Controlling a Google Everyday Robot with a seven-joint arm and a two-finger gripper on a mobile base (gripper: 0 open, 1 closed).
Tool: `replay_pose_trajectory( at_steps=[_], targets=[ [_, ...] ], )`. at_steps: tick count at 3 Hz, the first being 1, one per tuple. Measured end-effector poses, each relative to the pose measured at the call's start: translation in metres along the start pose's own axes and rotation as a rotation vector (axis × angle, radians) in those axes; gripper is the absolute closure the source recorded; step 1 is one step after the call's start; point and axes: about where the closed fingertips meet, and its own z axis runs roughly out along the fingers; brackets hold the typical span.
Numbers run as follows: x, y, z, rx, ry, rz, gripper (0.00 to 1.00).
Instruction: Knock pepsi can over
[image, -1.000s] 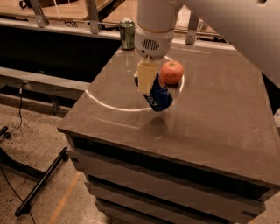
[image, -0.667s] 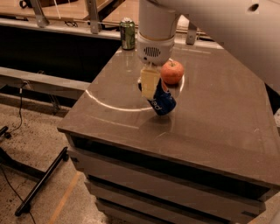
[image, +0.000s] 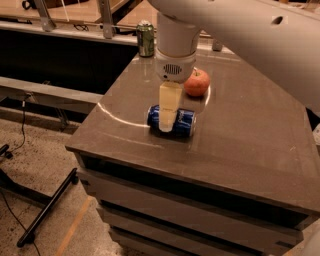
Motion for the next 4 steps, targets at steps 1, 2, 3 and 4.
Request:
replay_pose_trajectory(
  at_steps=[1,2,3,4],
  targets=[
    [0.0,0.0,0.0,0.0,0.0,0.0,0.0],
    [-0.004,-0.002,0.014,-0.008,-0.021,0.005,0.0],
    [-0.009,-0.001,0.029,-0.024,-0.059,0.003,0.0],
    [-0.009,-0.001,0.029,-0.024,-0.059,0.003,0.0]
  ],
)
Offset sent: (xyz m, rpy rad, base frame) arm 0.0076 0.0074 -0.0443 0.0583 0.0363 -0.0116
